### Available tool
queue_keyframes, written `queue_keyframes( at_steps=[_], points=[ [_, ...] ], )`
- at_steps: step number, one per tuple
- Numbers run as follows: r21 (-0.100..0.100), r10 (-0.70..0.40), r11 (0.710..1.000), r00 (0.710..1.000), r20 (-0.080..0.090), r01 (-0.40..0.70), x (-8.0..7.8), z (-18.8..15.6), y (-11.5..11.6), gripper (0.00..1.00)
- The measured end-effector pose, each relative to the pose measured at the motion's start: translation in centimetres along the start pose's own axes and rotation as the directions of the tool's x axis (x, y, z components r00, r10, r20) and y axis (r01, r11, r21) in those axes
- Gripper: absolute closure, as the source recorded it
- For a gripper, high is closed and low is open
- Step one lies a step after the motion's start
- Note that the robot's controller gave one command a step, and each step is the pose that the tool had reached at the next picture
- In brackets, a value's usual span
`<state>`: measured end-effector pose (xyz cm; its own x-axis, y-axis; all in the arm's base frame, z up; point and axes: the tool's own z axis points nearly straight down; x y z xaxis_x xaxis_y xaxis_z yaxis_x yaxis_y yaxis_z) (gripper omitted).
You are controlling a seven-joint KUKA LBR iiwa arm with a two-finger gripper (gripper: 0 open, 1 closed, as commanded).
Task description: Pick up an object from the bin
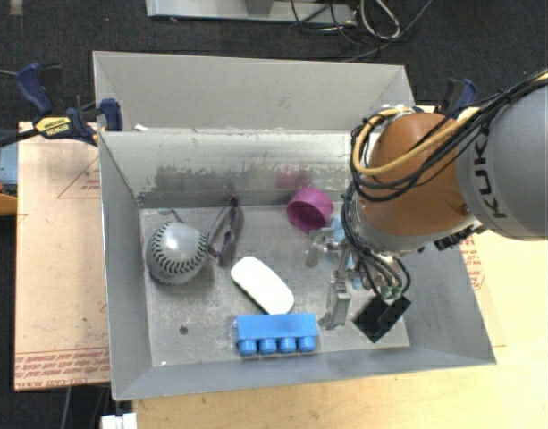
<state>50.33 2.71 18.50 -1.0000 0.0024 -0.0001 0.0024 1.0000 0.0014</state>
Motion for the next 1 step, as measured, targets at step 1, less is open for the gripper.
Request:
queue_keyframes(
  at_steps=[1],
  points=[
    [0.0,0.0,1.0,1.0,0.0,0.0,0.0,0.01,0.0,0.0]
  ],
)
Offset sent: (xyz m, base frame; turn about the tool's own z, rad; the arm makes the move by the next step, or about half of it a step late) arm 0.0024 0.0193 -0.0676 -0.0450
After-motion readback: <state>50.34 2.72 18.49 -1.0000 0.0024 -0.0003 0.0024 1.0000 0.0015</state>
